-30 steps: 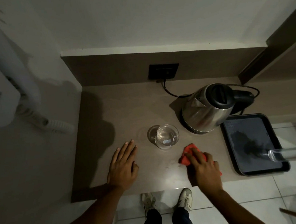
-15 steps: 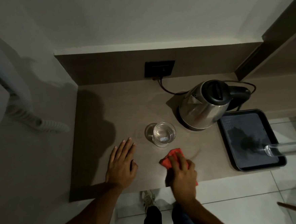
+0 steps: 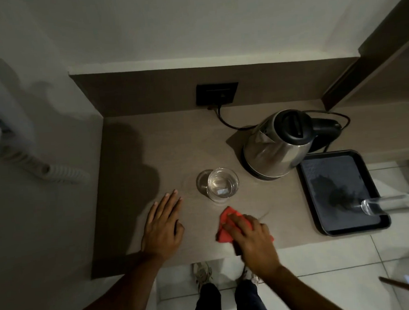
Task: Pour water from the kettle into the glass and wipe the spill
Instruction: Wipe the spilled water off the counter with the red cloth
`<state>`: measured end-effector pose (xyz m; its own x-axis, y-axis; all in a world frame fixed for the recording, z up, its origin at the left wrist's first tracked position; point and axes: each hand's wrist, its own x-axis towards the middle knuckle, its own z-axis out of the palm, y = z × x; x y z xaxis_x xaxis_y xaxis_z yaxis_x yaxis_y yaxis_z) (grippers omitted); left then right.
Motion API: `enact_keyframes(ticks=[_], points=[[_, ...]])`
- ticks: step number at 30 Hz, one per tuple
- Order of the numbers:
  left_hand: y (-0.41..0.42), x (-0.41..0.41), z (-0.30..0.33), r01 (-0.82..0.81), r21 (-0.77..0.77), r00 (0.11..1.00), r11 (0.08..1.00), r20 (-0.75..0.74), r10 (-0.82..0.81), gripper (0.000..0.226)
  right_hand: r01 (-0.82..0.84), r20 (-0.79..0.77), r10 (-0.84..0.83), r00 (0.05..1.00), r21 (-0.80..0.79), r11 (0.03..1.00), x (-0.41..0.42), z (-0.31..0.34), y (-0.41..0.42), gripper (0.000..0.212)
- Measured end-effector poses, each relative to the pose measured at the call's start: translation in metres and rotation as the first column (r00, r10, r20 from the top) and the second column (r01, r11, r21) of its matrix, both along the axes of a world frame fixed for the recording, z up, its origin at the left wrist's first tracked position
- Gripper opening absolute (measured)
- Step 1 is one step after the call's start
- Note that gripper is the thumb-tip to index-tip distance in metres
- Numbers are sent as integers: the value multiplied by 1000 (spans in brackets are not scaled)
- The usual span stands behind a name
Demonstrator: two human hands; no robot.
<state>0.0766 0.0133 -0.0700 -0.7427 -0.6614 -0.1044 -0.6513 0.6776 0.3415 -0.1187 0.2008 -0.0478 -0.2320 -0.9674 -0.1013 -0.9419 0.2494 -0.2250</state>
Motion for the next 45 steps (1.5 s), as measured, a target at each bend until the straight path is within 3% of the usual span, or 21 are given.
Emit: enact_keyframes(ticks=[2,7,14,20,24,31,39,42,45], points=[[0,0,1,1,-3,1000,1000,18,-1,65,27,-56,-26,998,16,1000,-34,1,8,70],[1,-1,2,4,0,999,1000,33,-4,65,249,-95,-245,965,37,968,-95,8,-4,66],[2,-1,0,7,-13,998,1000,67,-6,66,581,-4,-581,814,15,814,-44,4,-23,66],[1,-2,0,9,-23,996,1000,94,-6,66,485,120,-492,862,85,870,41,2,-22,72],[0,-2,-2,5,-17,997,1000,73,-4,65,322,165,-332,929,86,943,78,5,-52,67],[-1,1,-9,12,-22,1000,1000,25,-11,59,222,172,-222,960,16,975,76,5,-87,55],[-2,2,-9,2,-2,1000,1000,27,-2,66,1,38,1,999,-54,999,15,-14,-5,59],[-3,1,-8,-5,-5,999,1000,40,5,67,43,-49,-46,998,-62,997,-37,-14,6,53],[-2,0,-7,1,-11,998,1000,66,-1,66,209,-86,-211,974,-32,977,-75,-8,-7,57]])
